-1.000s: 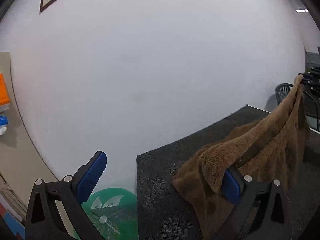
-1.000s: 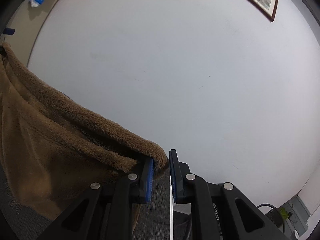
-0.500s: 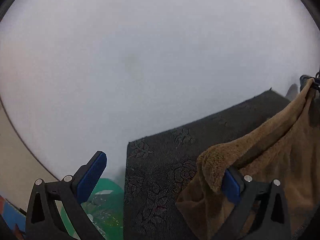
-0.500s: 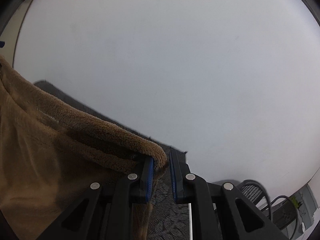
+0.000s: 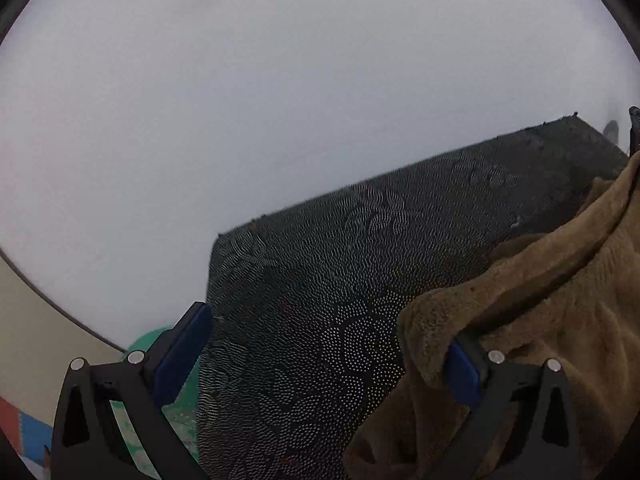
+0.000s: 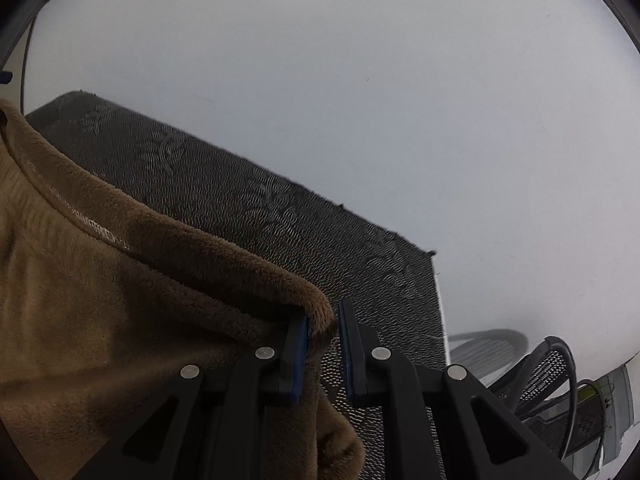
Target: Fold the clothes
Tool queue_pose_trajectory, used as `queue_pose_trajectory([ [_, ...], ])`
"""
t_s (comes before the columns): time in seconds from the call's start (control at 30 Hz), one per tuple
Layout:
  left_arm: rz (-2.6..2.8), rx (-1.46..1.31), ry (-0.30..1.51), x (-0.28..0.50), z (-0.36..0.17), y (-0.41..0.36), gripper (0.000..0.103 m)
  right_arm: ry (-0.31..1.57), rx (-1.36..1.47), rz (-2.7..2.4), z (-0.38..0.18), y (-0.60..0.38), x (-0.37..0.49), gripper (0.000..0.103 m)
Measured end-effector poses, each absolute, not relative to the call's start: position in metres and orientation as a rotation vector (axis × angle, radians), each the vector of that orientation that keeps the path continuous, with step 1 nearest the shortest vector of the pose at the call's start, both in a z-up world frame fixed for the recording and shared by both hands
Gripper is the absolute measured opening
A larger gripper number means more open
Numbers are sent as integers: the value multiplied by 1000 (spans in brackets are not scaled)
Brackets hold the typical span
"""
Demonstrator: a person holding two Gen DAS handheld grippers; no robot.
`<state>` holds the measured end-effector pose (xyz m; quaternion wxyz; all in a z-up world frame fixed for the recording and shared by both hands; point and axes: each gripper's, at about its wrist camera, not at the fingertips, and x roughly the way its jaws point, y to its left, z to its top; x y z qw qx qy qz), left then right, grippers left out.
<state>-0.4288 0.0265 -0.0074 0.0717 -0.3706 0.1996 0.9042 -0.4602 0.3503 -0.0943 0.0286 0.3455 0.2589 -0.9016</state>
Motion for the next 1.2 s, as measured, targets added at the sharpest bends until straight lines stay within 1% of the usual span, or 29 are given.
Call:
queue_pose_trajectory([
  [0.2, 2680, -1185, 638, -435, -27, 34, 103, 770, 1139, -2743, -117, 353, -456, 15],
  [0.3, 2661, -1211, 670, -436, -36, 38, 103, 723, 1162, -2728, -123, 356, -464, 16],
  [0.33, 2656, -1209, 690, -435, -35, 40, 103, 703, 1172, -2721, -125, 358, -467, 19],
  [0.4, 2628, -1214, 741, -435, -34, 43, 103, 648, 1205, -2692, -124, 362, -470, 20],
  [0.43, 2598, -1238, 756, -437, -33, 44, 103, 621, 1222, -2684, -124, 365, -472, 24],
  [0.5, 2528, -1299, 775, -442, -31, 45, 103, 566, 1255, -2687, -120, 372, -474, 49],
  [0.53, 2493, -1328, 784, -444, -29, 45, 103, 534, 1264, -2689, -117, 376, -475, 67],
  [0.57, 2457, -1358, 768, -447, -26, 45, 103, 483, 1258, -2690, -111, 380, -474, 76],
  [0.67, 2347, -1442, 690, -454, -15, 43, 103, 290, 1214, -2672, -87, 391, -462, 77],
  [0.73, 2294, -1510, 532, -461, -4, 37, 103, 236, 1198, -2680, -72, 393, -453, 77],
  [0.8, 2264, -1585, 311, -468, 5, 27, 103, 262, 1184, -2691, -64, 391, -444, 77],
  [0.93, 2257, -1643, -55, -467, 16, 1, 103, 363, 1149, -2686, -56, 378, -425, 77],
  [1.0, 2299, -1651, -69, -460, 19, -4, 103, 370, 1147, -2657, -57, 372, -418, 77],
  [1.07, 2380, -1651, -15, -450, 21, -4, 103, 367, 1153, -2618, -59, 364, -414, 77],
  [1.2, 2396, -1560, 85, -419, 27, 13, 103, 388, 1173, -2538, -69, 344, -408, 77],
])
